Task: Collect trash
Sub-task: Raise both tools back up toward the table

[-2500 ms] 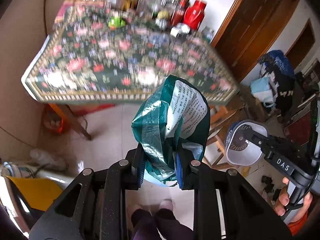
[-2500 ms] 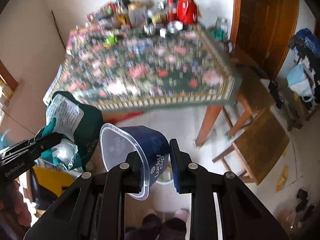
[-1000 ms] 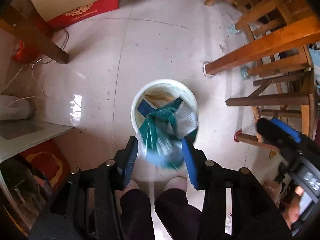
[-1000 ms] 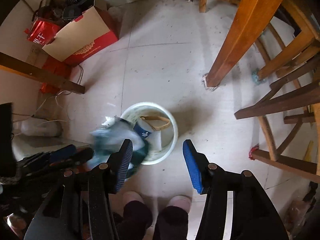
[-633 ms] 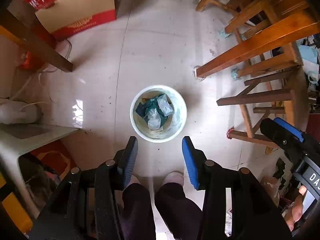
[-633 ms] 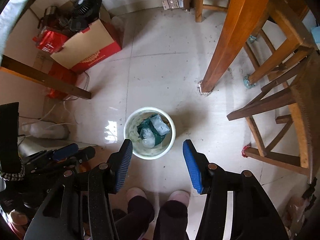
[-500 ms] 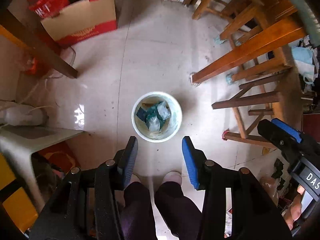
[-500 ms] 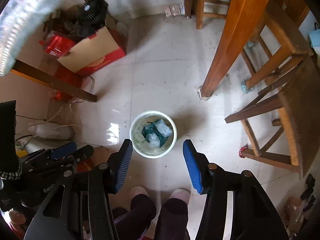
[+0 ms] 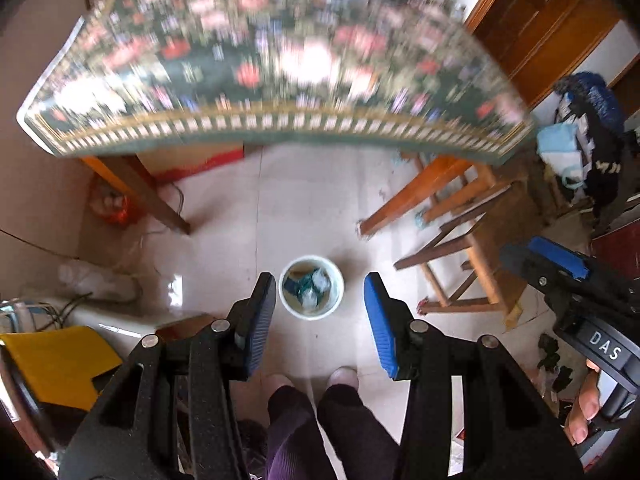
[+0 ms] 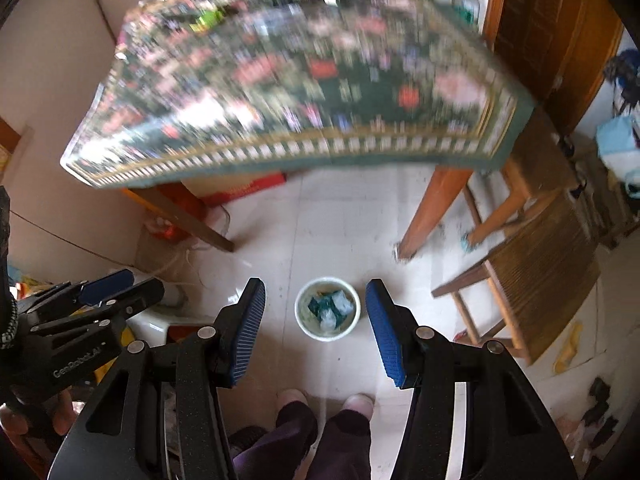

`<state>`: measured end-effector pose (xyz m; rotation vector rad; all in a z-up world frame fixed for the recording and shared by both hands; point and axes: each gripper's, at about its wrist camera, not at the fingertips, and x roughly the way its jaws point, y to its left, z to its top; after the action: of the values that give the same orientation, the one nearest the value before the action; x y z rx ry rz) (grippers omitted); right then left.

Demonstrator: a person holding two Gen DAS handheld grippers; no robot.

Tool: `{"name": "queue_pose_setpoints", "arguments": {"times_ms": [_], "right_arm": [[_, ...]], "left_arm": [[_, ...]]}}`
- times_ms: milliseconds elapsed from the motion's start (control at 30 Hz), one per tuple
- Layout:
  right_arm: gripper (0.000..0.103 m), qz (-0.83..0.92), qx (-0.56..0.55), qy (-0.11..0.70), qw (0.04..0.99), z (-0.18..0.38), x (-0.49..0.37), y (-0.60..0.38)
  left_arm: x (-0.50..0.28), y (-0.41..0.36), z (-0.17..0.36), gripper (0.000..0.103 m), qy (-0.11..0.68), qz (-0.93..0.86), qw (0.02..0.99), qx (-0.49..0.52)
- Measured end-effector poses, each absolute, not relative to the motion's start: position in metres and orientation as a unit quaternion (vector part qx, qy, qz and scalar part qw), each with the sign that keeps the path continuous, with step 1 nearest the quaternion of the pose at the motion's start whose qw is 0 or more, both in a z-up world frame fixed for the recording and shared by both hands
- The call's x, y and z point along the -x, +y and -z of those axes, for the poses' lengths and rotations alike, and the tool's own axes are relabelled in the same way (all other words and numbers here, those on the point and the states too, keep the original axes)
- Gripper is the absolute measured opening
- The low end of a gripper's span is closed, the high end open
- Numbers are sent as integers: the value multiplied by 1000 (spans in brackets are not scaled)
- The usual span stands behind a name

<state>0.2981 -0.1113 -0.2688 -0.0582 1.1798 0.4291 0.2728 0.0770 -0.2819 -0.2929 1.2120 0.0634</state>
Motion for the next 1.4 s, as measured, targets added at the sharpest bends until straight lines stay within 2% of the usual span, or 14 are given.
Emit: {"name": "queue_pose_setpoints", "arguments": {"times_ms": [367, 433, 567, 700, 733, 1067, 1400], "right_arm": [[50, -198, 12, 461, 865, 138, -260, -99], [56, -194, 13, 442, 875, 121, -250, -98], [61, -186, 9, 406, 895, 97, -237, -95], [63, -177, 3, 387, 905, 89, -236, -95], [63, -174, 1, 385, 906, 88, -238, -95], [63, -167, -14, 380, 909, 87, -277, -105], [63, -195, -4, 367, 910, 69, -378, -122]], "left_arm": [[-239, 90, 144, 45, 476, 10, 871, 121], [-232, 92, 126, 45, 460, 15, 880, 116], [-220, 104, 97, 48, 426, 26, 897, 115], [-213, 111, 80, 63, 400, 24, 909, 117], [-213, 114, 77, 64, 396, 23, 911, 118], [-258, 115, 80, 64, 394, 7, 913, 103], [-372, 96, 60, 64, 377, -19, 919, 116]]}}
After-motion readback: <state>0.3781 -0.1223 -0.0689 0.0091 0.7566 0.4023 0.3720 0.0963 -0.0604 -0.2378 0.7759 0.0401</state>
